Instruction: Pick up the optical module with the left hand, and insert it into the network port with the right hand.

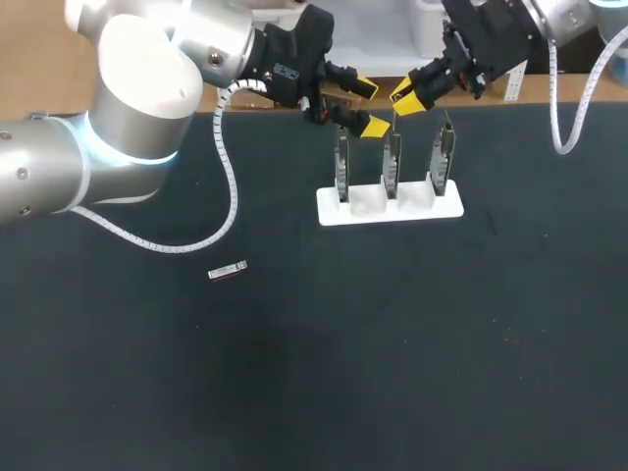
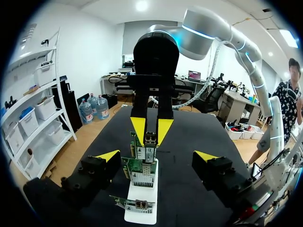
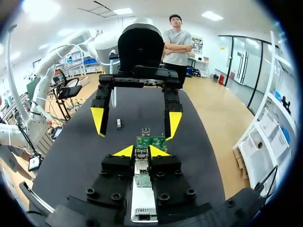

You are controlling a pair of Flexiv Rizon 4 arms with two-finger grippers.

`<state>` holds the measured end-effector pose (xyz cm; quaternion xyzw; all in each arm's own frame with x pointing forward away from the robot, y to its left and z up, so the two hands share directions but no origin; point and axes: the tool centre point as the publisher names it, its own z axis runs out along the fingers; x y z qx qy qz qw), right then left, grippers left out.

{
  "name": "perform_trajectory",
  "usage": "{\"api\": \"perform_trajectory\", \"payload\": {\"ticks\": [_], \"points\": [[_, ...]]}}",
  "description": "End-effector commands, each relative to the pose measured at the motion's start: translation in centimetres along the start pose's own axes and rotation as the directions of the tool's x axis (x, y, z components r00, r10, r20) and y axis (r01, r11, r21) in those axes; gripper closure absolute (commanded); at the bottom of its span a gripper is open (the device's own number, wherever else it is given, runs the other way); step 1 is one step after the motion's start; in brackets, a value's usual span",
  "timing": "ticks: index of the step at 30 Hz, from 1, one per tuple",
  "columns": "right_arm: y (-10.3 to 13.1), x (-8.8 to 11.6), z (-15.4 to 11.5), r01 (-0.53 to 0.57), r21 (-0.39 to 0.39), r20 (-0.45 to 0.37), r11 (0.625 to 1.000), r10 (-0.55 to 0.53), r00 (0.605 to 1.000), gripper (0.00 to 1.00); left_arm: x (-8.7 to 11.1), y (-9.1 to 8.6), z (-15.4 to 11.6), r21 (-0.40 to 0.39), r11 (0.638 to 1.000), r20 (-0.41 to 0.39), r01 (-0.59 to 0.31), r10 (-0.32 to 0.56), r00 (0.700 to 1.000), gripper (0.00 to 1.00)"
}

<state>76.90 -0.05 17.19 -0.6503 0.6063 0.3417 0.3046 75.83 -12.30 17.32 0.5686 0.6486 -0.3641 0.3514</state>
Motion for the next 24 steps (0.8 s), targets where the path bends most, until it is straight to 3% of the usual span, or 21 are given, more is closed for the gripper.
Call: {"api": "perform_trajectory", "payload": {"ticks": [1,24], "points": [[0.1,-0.03,-0.06,0.005,0.001,0.002,1.0,-0.005,1.0,1.0,-0.16,0.25,0.09,0.004,1.0,-0.008,0.003,-0.003,1.0,0.0],[0.32,-0.32,-0.75,0.017,0.009,0.018,1.0,-0.018,1.0,1.0,-0.16,0.25,0.09,0.004,1.0,-0.008,0.003,-0.003,1.0,0.0]]}}
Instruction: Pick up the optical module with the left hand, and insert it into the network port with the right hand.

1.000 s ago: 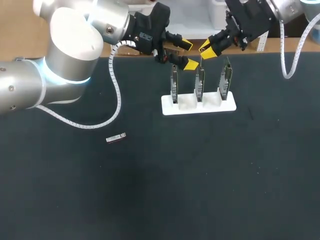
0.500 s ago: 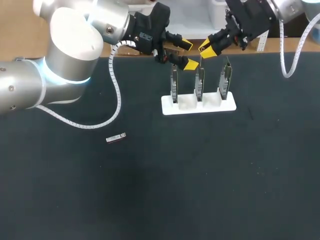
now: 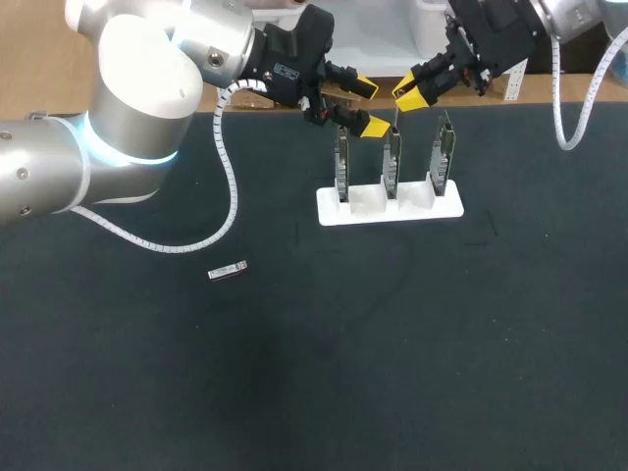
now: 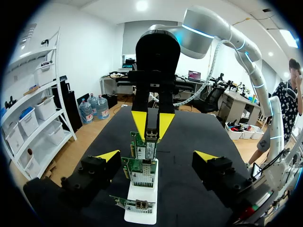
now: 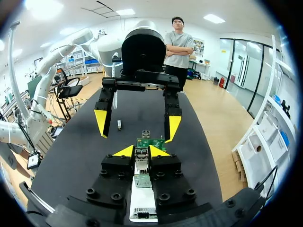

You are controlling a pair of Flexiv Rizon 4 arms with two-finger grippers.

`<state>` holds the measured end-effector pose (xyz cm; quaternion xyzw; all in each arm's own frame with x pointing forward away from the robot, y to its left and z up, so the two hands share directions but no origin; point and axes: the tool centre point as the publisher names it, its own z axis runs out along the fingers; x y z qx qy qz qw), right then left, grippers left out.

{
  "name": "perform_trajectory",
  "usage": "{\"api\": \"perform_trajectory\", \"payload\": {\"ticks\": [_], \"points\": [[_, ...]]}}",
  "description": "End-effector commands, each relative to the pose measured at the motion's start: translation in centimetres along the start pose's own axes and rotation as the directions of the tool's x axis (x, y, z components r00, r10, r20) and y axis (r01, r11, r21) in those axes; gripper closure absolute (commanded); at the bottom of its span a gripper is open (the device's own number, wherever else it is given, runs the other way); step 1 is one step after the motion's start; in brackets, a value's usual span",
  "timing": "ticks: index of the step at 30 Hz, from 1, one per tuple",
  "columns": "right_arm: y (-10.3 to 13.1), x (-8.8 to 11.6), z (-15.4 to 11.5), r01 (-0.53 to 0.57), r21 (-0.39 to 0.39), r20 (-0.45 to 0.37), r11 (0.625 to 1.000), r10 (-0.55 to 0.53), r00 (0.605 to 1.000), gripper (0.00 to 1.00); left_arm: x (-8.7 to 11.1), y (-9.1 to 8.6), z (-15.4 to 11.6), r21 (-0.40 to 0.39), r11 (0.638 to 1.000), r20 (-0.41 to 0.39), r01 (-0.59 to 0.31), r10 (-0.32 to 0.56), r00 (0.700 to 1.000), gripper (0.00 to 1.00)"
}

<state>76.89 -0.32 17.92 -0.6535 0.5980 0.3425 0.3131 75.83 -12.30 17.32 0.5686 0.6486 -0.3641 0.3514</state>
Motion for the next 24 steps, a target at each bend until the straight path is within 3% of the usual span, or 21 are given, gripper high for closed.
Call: {"api": "perform_trajectory", "payload": {"ticks": [1,24], "points": [[0.37,0.17,-0.11,-0.002,0.005,0.003,1.0,0.002,1.0,1.0,-0.16,0.25,0.09,0.004,1.0,-0.008,0.003,-0.003,1.0,0.0],[0.38,0.23,-0.15,0.0,0.003,-0.003,1.0,0.0,1.0,1.0,-0.16,0.25,0.09,0.004,1.0,-0.008,0.003,-0.003,1.0,0.0]]}}
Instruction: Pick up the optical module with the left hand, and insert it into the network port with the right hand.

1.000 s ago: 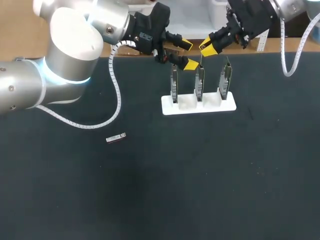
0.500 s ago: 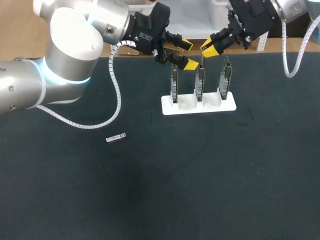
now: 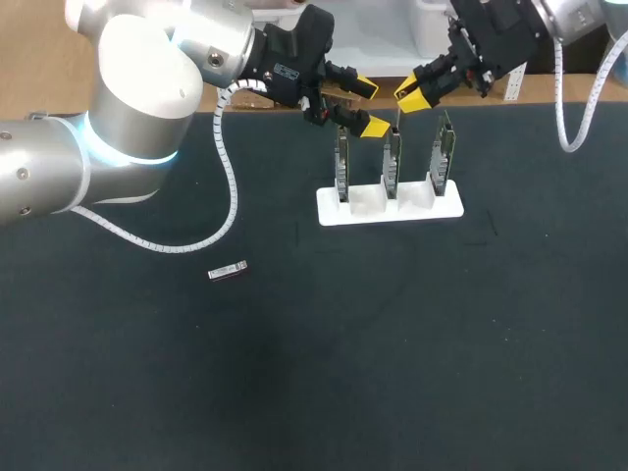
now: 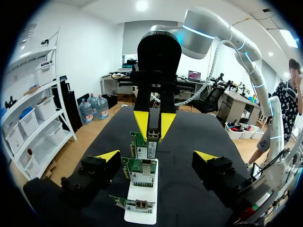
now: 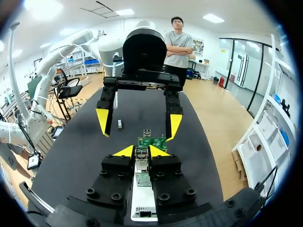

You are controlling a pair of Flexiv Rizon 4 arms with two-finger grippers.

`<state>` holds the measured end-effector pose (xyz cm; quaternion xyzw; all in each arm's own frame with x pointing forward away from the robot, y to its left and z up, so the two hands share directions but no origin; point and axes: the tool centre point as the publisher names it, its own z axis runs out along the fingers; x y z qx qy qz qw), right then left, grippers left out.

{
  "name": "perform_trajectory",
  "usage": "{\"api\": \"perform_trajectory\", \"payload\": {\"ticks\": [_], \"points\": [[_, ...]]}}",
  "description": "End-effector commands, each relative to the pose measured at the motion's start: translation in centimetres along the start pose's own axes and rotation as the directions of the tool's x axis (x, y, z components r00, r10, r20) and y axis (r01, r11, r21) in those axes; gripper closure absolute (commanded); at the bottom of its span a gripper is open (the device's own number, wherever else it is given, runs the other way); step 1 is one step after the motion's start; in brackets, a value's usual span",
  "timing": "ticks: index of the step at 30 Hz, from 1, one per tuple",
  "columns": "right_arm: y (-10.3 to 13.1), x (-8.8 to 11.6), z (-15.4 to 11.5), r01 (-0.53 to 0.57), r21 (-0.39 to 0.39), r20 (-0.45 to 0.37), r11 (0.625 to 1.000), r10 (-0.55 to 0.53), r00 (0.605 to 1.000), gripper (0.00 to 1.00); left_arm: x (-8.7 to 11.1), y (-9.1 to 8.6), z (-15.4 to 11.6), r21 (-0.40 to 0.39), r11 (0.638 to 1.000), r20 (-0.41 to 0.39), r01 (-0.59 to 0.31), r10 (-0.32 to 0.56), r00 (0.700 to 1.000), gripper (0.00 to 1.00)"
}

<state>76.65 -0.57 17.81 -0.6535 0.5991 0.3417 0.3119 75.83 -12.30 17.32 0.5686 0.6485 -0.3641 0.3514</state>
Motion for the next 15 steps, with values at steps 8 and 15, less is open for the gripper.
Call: {"api": "perform_trajectory", "payload": {"ticks": [8,15], "points": [[-0.04,-0.03,-0.22,-0.001,0.011,0.002,1.0,0.001,1.0,1.0,-0.16,0.25,0.09,0.004,1.0,-0.008,0.003,-0.003,1.0,0.0],[-0.11,0.03,0.09,-0.004,0.009,-0.003,1.0,0.004,1.0,1.0,-0.16,0.25,0.09,0.004,1.0,-0.008,0.003,-0.003,1.0,0.0]]}}
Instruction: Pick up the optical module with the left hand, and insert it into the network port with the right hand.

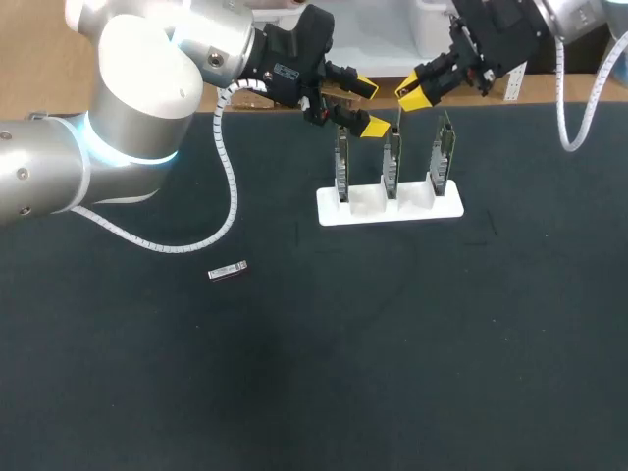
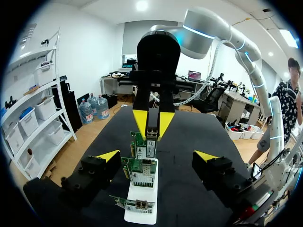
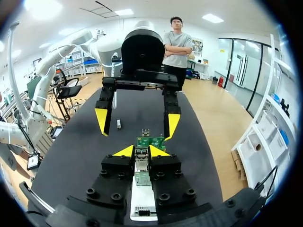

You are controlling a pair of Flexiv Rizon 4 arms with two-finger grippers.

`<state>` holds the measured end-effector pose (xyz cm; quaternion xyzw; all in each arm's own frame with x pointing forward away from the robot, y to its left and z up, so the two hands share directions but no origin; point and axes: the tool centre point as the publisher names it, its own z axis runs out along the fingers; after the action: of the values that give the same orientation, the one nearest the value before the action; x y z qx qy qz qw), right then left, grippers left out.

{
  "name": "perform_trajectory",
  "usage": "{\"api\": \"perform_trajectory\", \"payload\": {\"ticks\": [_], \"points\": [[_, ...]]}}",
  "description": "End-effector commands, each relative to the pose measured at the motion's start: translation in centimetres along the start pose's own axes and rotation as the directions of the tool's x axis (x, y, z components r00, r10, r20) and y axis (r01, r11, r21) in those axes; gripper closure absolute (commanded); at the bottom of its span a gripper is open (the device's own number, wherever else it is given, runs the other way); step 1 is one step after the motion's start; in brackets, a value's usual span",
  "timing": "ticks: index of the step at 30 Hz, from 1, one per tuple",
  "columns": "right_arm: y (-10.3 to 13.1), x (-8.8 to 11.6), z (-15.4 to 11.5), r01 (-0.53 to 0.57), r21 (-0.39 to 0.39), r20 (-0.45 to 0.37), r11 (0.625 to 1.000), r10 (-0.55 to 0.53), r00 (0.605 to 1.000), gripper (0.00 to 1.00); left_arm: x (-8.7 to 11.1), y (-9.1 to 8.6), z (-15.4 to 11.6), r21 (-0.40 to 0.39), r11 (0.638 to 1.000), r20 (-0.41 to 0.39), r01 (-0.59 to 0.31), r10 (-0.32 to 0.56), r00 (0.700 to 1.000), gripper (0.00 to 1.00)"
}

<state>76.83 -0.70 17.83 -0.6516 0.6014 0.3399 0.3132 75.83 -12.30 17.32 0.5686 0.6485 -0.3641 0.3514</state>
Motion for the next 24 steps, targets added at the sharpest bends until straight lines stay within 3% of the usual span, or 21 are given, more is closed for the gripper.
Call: {"api": "perform_trajectory", "payload": {"ticks": [1,24], "points": [[0.02,-0.02,0.27,-0.001,0.002,-0.003,1.0,0.001,1.0,1.0,-0.16,0.25,0.09,0.004,1.0,-0.008,0.003,-0.003,1.0,0.0],[-0.56,0.21,0.86,0.01,-0.006,-0.018,1.0,-0.01,1.0,1.0,-0.16,0.25,0.09,0.004,1.0,-0.008,0.003,-0.003,1.0,0.0]]}}
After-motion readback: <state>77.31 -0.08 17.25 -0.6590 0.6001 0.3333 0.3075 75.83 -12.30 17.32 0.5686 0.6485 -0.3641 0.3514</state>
